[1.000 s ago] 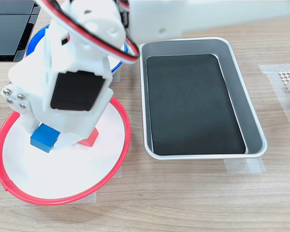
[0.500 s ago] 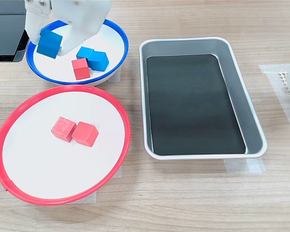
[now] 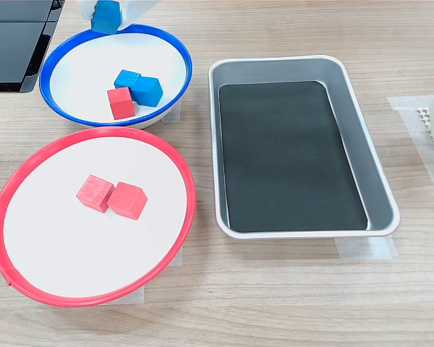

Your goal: Relocate any misplaced blocks to their matching dishes.

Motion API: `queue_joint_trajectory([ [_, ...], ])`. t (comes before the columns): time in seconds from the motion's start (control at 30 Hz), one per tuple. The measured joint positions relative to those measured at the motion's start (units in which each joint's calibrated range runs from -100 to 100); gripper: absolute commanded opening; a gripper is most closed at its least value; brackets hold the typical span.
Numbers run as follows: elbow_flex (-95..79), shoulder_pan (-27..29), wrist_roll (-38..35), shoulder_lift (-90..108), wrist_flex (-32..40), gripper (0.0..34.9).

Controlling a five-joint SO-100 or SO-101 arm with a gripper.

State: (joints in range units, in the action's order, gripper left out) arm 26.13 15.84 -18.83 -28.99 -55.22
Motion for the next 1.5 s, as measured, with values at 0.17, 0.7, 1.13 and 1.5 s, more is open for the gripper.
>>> queue_joint_trajectory([
  [0.17, 0.64, 1.06, -2.78, -2.47, 1.55, 0.3],
  [0.7, 4.9, -1.24, -16.85, -9.63, 8.97, 0.3],
  [1.13, 4.9, -1.68, -20.12, -9.97, 7.18, 0.3],
  [1.5, 0.36, -0.97, -22.27, -9.89, 6.69, 0.3],
])
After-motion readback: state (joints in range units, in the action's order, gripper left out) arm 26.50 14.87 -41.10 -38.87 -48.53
